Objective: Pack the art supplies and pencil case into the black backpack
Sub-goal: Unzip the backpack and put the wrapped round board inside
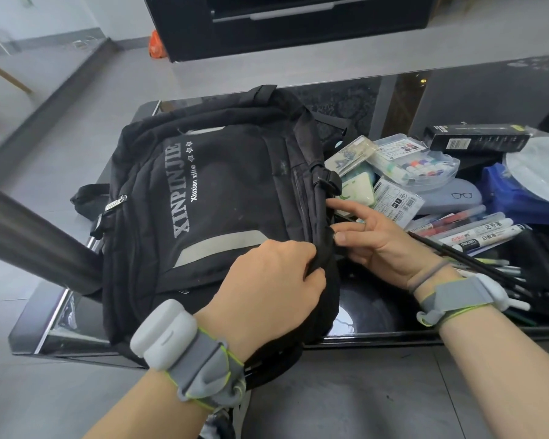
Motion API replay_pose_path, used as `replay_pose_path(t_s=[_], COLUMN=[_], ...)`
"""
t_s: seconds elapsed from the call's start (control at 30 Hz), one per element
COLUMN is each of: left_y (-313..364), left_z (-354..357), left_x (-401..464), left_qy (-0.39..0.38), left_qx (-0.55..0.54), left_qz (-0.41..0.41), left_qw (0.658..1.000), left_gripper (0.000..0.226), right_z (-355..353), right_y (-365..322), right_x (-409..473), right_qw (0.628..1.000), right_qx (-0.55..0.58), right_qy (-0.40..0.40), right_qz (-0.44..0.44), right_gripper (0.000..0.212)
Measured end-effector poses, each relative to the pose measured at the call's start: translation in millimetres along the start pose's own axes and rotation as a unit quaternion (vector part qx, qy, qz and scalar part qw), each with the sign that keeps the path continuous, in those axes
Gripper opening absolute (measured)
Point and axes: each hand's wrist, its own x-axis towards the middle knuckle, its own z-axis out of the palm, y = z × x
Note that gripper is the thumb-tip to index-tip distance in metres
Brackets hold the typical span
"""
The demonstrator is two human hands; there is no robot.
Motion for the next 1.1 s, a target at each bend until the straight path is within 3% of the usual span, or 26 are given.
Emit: replay_pose_path(t_s=[0.3, 0.53, 0.83, 1.1], left_y=[4.0, 4.5, 7.6, 7.3], left_z=[-7.2, -12.8, -11.5, -5.2], left_x=[-5.2, -8.2, -10.3, -9.8], left_qy=[-0.009, -0.006, -0.01, 0.004], left_qx=[0.091, 0.14, 0.15, 0.099], left_qz=[0.01, 0.021, 0.022, 0.005], left_qw=[0.996, 0.99, 0.988, 0.995], left_gripper=[0.043, 0.037, 0.027, 0.037], right_z=[5.1, 18.7, 23.7, 39.6], right_y=[-2.1, -8.4, -9.0, -6.0], right_x=[16.8, 24.6, 28.1, 17.9], right_qw=[0.998, 0.99, 0.987, 0.968], right_qx=[-0.004, -0.01, 0.008, -0.159], right_qy=[0.056, 0.126, 0.146, 0.167], right_qz=[-0.028, -0.058, -0.07, -0.095], right_gripper=[0.067, 0.032, 0.045, 0.034])
